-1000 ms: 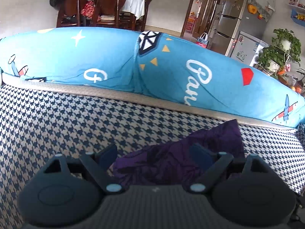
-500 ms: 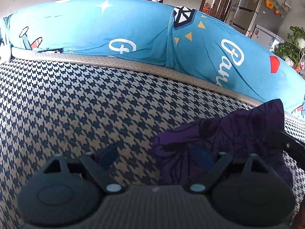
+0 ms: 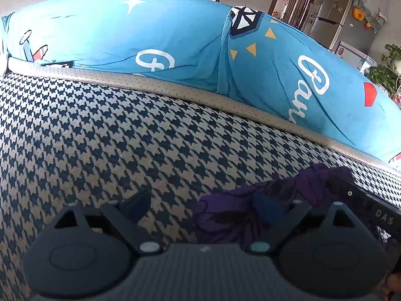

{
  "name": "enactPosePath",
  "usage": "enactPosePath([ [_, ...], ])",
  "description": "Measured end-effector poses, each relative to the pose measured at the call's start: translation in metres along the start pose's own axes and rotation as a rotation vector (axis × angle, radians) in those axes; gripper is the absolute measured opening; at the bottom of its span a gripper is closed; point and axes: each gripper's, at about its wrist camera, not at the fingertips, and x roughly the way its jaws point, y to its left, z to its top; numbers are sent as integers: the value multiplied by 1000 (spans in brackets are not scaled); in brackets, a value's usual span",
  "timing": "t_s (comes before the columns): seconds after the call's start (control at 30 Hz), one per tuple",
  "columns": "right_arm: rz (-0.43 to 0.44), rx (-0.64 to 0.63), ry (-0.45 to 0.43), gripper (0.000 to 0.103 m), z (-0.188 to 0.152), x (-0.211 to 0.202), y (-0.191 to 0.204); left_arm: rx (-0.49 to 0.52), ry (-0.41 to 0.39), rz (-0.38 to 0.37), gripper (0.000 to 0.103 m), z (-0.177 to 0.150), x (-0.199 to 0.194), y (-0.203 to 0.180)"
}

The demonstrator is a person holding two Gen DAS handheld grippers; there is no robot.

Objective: Fold clothes

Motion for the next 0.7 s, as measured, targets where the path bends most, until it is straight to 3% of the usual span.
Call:
enactPosePath([
  [0.37, 37, 3, -14, 42, -1, 19, -21, -11, -1, 60, 100, -4, 29, -2],
  [0.7, 6, -22, -21, 42, -1, 18, -15, 2, -28, 67, 101, -4, 4, -3],
])
